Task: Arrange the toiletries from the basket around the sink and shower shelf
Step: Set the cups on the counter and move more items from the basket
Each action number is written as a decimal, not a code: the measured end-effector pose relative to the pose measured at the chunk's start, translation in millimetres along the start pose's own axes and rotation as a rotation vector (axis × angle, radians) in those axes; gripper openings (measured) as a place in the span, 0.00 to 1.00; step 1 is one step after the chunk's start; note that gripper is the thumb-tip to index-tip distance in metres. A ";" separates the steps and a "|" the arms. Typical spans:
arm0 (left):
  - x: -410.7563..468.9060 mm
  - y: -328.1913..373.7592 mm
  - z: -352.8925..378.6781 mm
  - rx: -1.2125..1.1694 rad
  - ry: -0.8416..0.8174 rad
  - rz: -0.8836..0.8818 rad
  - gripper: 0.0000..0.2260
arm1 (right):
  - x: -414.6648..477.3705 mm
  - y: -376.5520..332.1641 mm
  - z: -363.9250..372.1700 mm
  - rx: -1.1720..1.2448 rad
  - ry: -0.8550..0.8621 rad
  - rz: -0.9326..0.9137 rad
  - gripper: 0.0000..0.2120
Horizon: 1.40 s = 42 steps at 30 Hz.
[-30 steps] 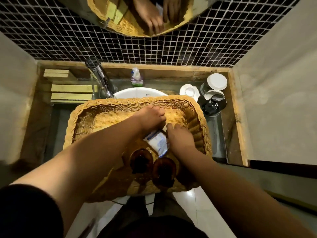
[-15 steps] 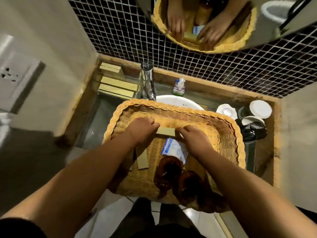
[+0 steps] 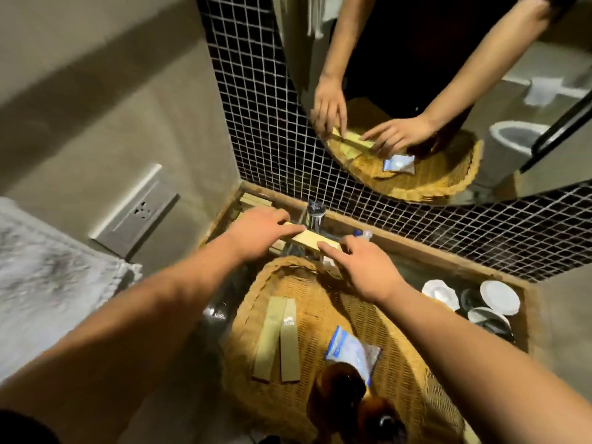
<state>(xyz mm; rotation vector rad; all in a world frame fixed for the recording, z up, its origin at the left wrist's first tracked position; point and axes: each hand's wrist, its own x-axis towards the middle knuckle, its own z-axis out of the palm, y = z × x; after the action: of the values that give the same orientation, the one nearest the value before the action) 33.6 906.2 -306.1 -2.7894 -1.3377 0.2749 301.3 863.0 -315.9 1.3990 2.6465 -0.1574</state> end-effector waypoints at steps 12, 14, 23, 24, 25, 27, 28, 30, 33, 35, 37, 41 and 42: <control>-0.2 -100.5 56.3 -0.116 -0.048 -0.261 0.28 | 138.2 -53.3 20.9 0.094 -0.075 0.054 0.45; 5.8 -106.5 71.6 -0.151 -0.007 -0.300 0.24 | 153.5 -53.4 31.2 0.105 -0.082 0.044 0.45; 35.7 -119.1 114.0 -0.327 -0.144 -0.410 0.23 | 195.3 -50.6 57.2 0.103 -0.186 0.084 0.39; 36.0 -119.4 117.7 -0.313 -0.146 -0.400 0.22 | 197.4 -51.0 60.2 0.070 -0.195 0.073 0.41; 36.8 -119.6 121.3 -0.301 -0.152 -0.400 0.22 | 199.5 -51.1 63.0 0.055 -0.198 0.069 0.41; 39.4 -118.2 127.8 -0.288 -0.169 -0.411 0.20 | 204.5 -51.6 67.2 0.052 -0.198 0.070 0.38; 41.0 -116.8 130.1 -0.288 -0.180 -0.416 0.19 | 206.8 -51.7 69.1 0.041 -0.193 0.067 0.36; 44.8 -114.4 133.3 -0.295 -0.207 -0.420 0.19 | 210.3 -52.3 74.1 -0.015 -0.182 0.047 0.34; 49.7 -112.7 138.3 -0.283 -0.233 -0.421 0.19 | 214.1 -51.7 83.6 -0.032 -0.173 0.053 0.33; 51.6 -111.9 141.8 -0.287 -0.238 -0.434 0.19 | 216.9 -50.6 88.9 0.003 -0.164 0.066 0.31; 52.4 -111.1 145.6 -0.284 -0.235 -0.445 0.20 | 220.5 -50.9 93.0 0.030 -0.157 0.077 0.28; 54.7 -110.1 151.4 -0.220 -0.204 -0.442 0.21 | 226.6 -52.3 100.3 0.038 -0.150 0.092 0.26; 55.2 -109.7 152.6 -0.194 -0.196 -0.434 0.21 | 227.1 -52.0 101.9 0.035 -0.150 0.088 0.26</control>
<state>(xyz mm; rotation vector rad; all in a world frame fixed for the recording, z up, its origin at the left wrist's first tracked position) -43.7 1011.3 -452.2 -2.5685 -2.0685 0.4254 139.9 1002.1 -454.7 1.4509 2.4677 -0.2880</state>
